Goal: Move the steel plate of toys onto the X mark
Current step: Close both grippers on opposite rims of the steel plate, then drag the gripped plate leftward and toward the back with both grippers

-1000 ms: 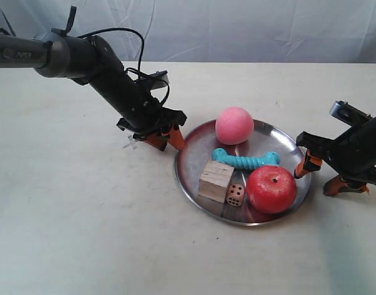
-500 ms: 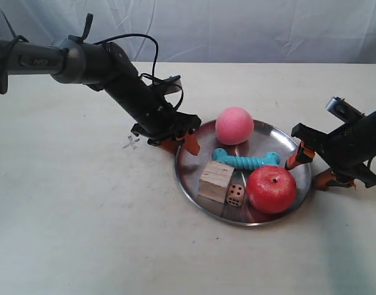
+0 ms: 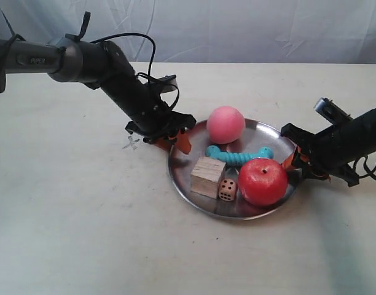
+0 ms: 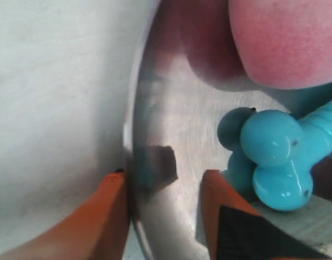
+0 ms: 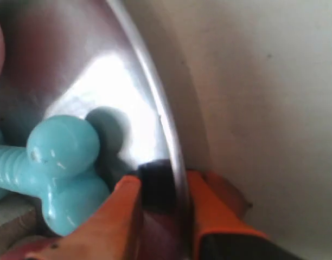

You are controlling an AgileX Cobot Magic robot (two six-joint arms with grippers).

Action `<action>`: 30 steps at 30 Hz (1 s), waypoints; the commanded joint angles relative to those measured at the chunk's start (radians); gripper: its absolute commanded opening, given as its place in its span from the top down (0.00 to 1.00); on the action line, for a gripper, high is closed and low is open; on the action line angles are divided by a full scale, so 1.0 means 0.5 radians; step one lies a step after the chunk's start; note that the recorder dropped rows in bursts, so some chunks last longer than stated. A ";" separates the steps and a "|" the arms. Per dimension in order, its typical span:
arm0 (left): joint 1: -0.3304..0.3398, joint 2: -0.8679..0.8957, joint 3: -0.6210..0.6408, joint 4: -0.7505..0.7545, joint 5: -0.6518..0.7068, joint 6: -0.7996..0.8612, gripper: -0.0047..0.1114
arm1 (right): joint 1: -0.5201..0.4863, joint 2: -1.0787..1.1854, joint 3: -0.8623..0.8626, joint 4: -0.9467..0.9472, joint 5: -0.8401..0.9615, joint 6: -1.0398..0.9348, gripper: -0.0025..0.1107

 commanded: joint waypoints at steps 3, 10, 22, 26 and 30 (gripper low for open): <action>-0.055 0.084 0.030 -0.007 0.126 0.015 0.85 | 0.093 0.201 0.071 -0.040 -0.036 -0.002 0.98; -0.055 0.084 0.030 -0.056 0.122 0.037 0.96 | 0.093 0.201 0.071 0.006 -0.011 -0.002 0.98; -0.055 0.080 -0.129 -0.031 0.421 0.050 0.96 | 0.093 0.201 0.071 0.244 0.189 -0.159 0.99; -0.055 0.080 -0.263 0.099 0.593 0.000 0.96 | 0.093 0.201 0.071 0.269 0.263 -0.159 0.99; -0.055 0.080 -0.371 0.144 0.593 -0.042 0.96 | 0.093 0.201 0.062 0.297 0.311 -0.163 0.99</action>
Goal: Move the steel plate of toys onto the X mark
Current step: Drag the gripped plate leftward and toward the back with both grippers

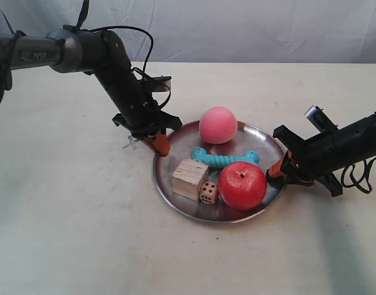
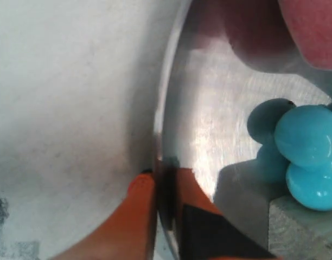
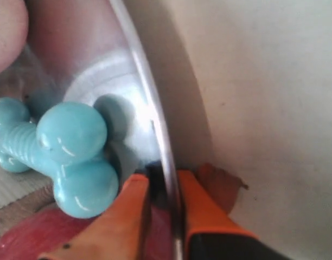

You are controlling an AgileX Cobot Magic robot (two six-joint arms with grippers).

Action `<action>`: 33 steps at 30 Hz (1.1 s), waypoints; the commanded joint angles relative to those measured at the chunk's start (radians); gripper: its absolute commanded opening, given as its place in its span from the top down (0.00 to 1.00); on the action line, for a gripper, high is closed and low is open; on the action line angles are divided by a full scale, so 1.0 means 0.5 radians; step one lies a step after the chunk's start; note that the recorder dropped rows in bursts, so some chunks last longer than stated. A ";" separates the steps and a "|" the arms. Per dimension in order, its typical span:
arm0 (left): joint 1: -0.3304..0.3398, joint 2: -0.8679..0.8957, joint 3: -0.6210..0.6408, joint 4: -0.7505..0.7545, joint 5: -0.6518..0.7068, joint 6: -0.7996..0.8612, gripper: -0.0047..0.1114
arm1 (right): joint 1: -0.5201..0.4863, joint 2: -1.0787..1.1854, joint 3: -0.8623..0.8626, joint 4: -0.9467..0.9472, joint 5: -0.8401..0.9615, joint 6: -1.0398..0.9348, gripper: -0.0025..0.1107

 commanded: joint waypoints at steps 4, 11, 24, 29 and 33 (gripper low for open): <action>-0.106 0.000 -0.184 -0.255 0.247 0.021 0.96 | 0.082 0.111 0.044 0.034 0.049 -0.016 0.99; -0.106 0.000 -0.273 -0.124 0.247 -0.074 0.96 | 0.082 0.099 -0.054 0.076 0.167 -0.021 0.99; -0.049 -0.164 -0.272 0.294 0.247 -0.233 0.96 | 0.198 0.095 -0.454 0.101 0.332 0.109 0.99; 0.049 -0.291 -0.233 0.333 0.247 -0.247 0.96 | 0.348 0.138 -0.714 0.025 0.360 0.302 0.99; 0.158 -0.374 -0.119 0.423 0.247 -0.247 0.96 | 0.466 0.206 -0.922 -0.065 0.364 0.475 0.99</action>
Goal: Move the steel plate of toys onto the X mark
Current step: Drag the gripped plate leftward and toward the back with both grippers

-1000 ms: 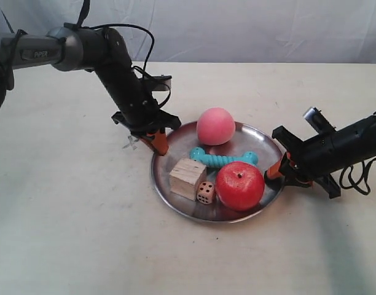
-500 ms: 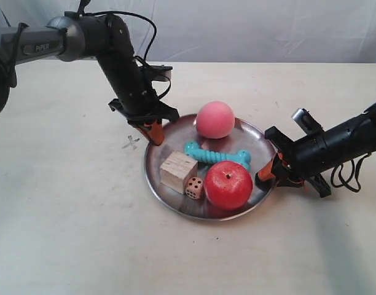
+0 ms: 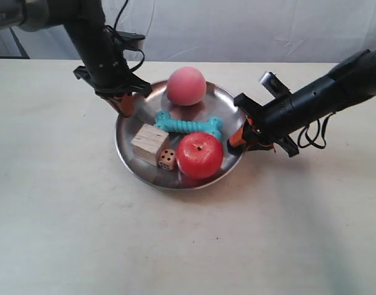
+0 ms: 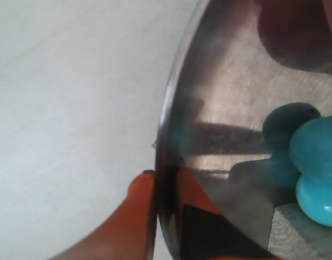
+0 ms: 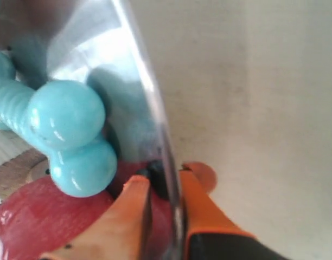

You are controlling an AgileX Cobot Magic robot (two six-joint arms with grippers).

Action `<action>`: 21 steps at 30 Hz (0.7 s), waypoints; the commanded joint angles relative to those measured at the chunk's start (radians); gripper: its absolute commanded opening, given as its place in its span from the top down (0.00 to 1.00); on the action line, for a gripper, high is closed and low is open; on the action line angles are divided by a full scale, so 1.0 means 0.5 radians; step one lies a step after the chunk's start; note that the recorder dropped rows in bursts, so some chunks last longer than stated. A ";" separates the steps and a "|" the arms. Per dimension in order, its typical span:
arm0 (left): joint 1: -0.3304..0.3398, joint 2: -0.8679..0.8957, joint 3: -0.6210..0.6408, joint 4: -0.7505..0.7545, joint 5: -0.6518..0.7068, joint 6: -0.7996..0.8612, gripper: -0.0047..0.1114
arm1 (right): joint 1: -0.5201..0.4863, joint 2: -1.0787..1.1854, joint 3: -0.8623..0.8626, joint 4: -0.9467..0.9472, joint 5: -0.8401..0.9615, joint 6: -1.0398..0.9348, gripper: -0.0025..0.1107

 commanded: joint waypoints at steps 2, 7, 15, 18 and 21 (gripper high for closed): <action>0.089 -0.135 0.161 -0.205 0.093 0.046 0.96 | 0.210 0.121 -0.326 0.044 0.042 0.273 0.99; 0.238 -0.143 0.327 -0.209 0.093 0.074 0.96 | 0.364 0.287 -0.579 -0.045 0.058 0.452 0.99; 0.362 -0.040 0.397 -0.249 0.093 0.173 0.96 | 0.460 0.505 -0.853 -0.242 0.046 0.669 0.99; 0.362 -0.027 0.397 -0.263 0.093 0.173 0.96 | 0.456 0.514 -0.868 -0.394 0.013 0.759 0.99; 0.362 -0.019 0.397 -0.263 0.093 0.169 0.96 | 0.456 0.514 -0.871 -0.516 -0.001 0.795 0.99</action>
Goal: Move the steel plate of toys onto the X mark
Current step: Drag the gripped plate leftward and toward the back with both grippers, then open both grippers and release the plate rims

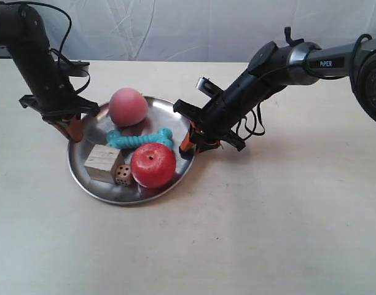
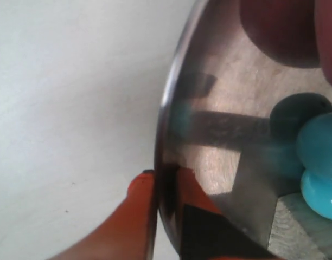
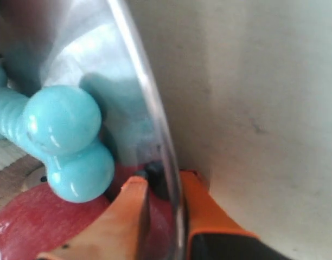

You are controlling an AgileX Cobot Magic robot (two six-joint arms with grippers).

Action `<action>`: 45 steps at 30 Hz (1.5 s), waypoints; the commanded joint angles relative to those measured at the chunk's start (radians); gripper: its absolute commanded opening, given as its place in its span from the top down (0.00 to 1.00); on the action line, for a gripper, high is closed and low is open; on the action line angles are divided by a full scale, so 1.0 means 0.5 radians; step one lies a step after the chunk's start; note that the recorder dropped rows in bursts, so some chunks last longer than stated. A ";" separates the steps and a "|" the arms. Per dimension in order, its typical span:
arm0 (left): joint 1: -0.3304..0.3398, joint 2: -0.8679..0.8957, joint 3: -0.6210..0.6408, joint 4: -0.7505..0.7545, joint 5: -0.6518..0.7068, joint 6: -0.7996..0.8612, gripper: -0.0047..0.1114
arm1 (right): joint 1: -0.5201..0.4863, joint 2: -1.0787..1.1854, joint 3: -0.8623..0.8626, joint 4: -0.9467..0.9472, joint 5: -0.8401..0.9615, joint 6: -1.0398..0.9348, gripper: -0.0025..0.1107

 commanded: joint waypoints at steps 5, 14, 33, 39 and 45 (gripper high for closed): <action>-0.035 -0.014 0.007 -0.236 0.106 -0.006 0.96 | 0.027 0.003 -0.029 -0.117 -0.135 0.132 0.98; -0.021 -0.014 0.007 -0.206 0.106 -0.091 0.79 | 0.027 0.003 -0.029 -0.154 -0.123 0.175 0.66; 0.078 -0.021 0.007 0.063 0.106 -0.270 0.59 | -0.001 -0.001 -0.029 -0.293 -0.089 0.227 0.61; 0.123 -0.089 0.007 0.063 0.106 -0.282 0.60 | -0.080 -0.141 -0.029 -0.443 -0.147 0.227 0.71; 0.123 -0.218 0.007 0.071 0.048 -0.282 0.68 | -0.131 -0.324 -0.029 -0.662 -0.163 0.271 0.92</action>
